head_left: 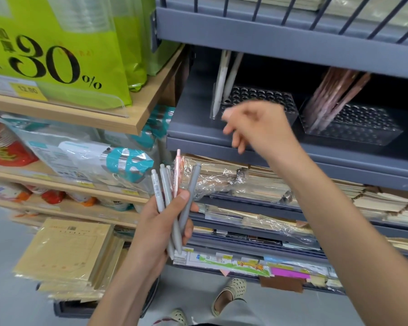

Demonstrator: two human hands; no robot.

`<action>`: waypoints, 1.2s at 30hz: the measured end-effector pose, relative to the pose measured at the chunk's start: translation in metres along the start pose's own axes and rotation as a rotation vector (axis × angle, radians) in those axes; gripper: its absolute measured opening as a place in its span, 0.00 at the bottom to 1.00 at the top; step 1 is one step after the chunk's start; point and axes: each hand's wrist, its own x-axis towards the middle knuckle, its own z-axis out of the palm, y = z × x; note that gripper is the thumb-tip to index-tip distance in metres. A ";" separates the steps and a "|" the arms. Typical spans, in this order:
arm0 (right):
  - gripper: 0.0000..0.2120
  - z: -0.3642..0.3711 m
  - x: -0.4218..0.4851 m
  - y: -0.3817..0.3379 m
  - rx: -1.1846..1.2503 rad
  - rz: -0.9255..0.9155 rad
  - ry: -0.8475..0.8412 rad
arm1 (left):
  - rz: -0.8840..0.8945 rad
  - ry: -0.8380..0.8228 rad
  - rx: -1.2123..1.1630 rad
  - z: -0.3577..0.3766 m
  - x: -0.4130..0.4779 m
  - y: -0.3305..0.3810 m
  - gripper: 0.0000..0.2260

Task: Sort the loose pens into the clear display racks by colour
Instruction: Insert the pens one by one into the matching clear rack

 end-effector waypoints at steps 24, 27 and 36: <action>0.08 -0.011 -0.060 0.005 0.153 0.068 -0.158 | -0.005 -0.052 0.043 0.029 0.004 -0.006 0.08; 0.09 -0.020 -0.035 -0.007 0.175 -0.023 0.107 | -0.026 -0.025 0.018 0.024 0.004 -0.008 0.10; 0.09 -0.022 0.041 -0.008 0.074 -0.114 0.418 | -0.050 0.014 -0.011 0.013 0.000 -0.009 0.16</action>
